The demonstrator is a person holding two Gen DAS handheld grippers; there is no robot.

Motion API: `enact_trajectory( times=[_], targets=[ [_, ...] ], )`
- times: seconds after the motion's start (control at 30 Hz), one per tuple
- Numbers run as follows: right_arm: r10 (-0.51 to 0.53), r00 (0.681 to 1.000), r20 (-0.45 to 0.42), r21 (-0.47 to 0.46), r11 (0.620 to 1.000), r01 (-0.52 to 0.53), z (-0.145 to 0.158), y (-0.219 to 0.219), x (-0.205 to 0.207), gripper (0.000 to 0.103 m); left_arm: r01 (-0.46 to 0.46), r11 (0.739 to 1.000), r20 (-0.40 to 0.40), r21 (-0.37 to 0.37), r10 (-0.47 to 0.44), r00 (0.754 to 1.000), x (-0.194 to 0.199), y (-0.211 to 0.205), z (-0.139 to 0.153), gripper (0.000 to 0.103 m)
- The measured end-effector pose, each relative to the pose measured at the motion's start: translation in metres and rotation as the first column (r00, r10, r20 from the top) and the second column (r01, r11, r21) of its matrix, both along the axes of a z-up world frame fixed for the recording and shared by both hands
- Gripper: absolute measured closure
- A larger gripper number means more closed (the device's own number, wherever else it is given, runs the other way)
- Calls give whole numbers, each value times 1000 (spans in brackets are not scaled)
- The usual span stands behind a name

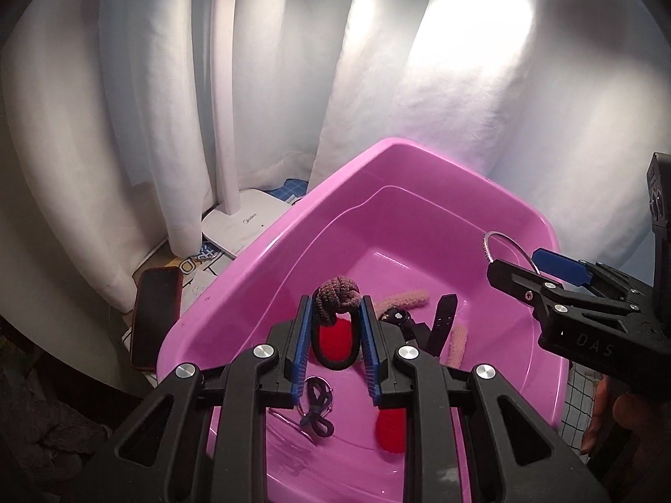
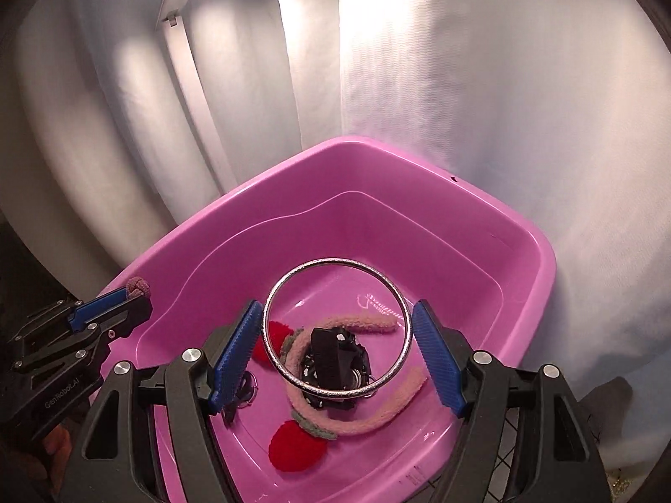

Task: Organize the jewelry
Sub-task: 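Open both tools to drop the bangle and scrunchie into the tub, then bring both tools back over the table toward the pouch and pearl clip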

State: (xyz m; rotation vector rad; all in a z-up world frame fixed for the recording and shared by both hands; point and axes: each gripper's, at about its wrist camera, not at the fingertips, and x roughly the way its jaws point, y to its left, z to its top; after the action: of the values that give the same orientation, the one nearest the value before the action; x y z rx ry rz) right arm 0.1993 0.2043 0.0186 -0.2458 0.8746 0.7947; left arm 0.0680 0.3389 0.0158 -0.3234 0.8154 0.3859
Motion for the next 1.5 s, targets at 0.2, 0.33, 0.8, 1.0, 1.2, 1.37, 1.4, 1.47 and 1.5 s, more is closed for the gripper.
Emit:
enact_trajectory(
  times=[0.2,0.33,0.8,1.0,1.2,1.37,1.4,1.47,1.5],
  targets=[
    [7,999,-54,-80,997,-11,-10,21,27,32,-35,999,-51,-22,33,998,11,5,-10,80],
    [9,995,-103,-137,990,-23,-19,36,41,32,-43,998,-97,-54,38,995,18,7,-18,80],
    [-48,977,-208,-83,996,31,-29,32,64,31,-66,997,-134,-51,59,989,22,9,-23,38],
    [-57,980,-188,-73,996,44,-24,16,57,31,-64,996,-143,-61,54,988,20,6,-25,38],
    [-69,983,-168,-55,997,61,-23,7,37,31,-47,997,-133,-58,39,990,14,-1,-21,37],
    [-81,984,-161,-46,996,75,-23,-1,25,31,-39,998,-129,-55,32,991,8,-5,-18,34],
    [-85,984,-157,-45,996,78,-22,-2,22,31,-37,998,-127,-55,30,992,6,-5,-18,33],
    [-88,985,-151,-40,996,83,-21,-5,17,31,-34,998,-122,-54,27,992,3,-7,-16,32],
    [-91,985,-148,-37,996,86,-19,-7,14,31,-32,998,-119,-53,26,993,1,-7,-14,32]
  ],
)
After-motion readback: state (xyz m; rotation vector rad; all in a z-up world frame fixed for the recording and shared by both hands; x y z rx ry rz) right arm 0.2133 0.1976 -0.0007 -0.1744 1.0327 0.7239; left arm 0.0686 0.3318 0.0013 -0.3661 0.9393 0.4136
